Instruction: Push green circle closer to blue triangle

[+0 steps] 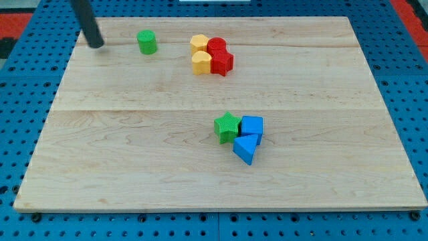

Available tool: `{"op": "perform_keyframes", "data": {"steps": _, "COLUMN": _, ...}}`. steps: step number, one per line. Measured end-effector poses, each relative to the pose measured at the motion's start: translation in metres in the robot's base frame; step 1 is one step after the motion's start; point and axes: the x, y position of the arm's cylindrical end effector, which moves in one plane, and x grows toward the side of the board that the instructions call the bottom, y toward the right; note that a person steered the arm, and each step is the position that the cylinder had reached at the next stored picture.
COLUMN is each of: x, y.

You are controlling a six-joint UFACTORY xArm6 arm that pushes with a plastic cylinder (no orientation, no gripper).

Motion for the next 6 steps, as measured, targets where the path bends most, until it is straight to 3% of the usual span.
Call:
{"op": "perform_keyframes", "data": {"steps": 1, "x": -0.020, "y": 0.057}}
{"op": "perform_keyframes", "data": {"steps": 2, "x": -0.038, "y": 0.072}}
{"op": "perform_keyframes", "data": {"steps": 5, "x": 0.032, "y": 0.088}}
{"op": "perform_keyframes", "data": {"steps": 6, "x": 0.001, "y": 0.087}}
